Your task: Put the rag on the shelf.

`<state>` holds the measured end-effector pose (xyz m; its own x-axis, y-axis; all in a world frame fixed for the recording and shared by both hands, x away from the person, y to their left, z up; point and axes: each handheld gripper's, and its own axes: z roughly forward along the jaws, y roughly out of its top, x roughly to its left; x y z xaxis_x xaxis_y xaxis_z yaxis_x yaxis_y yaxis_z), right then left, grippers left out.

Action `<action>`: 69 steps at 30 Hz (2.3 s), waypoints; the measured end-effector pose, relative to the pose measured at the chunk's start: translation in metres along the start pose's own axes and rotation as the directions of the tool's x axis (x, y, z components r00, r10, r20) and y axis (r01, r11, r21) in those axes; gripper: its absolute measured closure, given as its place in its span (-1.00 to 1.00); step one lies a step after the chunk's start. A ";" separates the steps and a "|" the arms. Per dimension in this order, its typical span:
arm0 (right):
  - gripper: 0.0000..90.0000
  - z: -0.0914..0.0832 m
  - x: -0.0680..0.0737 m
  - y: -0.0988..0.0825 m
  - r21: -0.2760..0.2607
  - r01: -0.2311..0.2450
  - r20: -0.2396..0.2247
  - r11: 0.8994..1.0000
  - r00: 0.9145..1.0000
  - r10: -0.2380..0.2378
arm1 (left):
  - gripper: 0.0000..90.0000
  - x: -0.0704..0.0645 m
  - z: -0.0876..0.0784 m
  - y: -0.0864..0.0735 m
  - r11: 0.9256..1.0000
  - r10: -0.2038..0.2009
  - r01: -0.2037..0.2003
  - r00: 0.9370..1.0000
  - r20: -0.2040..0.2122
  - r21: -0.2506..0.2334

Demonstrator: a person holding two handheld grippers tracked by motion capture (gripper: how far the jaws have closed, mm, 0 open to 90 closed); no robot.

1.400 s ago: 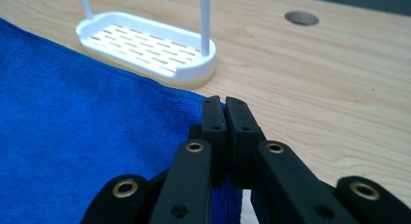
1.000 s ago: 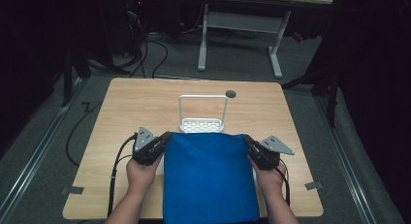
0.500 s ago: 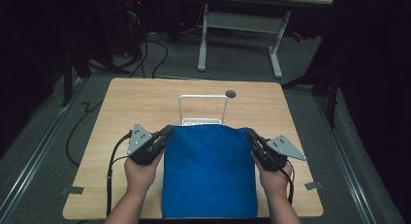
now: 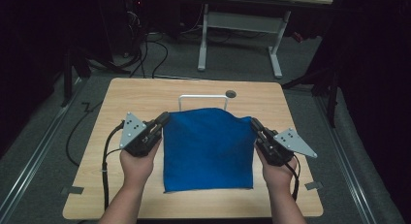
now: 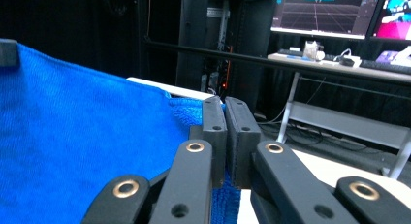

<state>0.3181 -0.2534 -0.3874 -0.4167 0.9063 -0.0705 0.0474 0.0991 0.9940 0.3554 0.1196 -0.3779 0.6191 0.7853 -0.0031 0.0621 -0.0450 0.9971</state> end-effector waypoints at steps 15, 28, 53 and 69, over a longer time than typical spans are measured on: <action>0.96 0.015 -0.012 0.042 -0.070 0.011 0.004 0.997 1.000 -0.010 | 0.96 0.019 0.014 0.032 0.999 0.042 -0.043 0.998 -0.044 -0.020; 0.96 0.040 -0.024 0.048 -0.035 -0.006 0.011 0.999 1.000 0.006 | 0.96 0.042 0.032 0.040 0.997 0.071 -0.072 0.994 -0.084 -0.005; 0.96 0.092 -0.037 0.060 0.007 -0.025 0.048 1.000 0.999 0.024 | 0.96 0.075 0.067 0.054 0.994 0.111 -0.109 0.985 -0.133 0.017; 0.96 0.144 -0.059 0.058 0.114 0.000 0.093 0.993 0.996 -0.010 | 0.95 0.100 0.124 0.042 0.980 0.135 -0.106 0.976 -0.171 0.167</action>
<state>0.4757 -0.2421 -0.3377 -0.3309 0.9395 -0.0882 0.1509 0.1449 0.9779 0.5172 0.1192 -0.3456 0.4785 0.8661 0.1448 0.1258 -0.2309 0.9648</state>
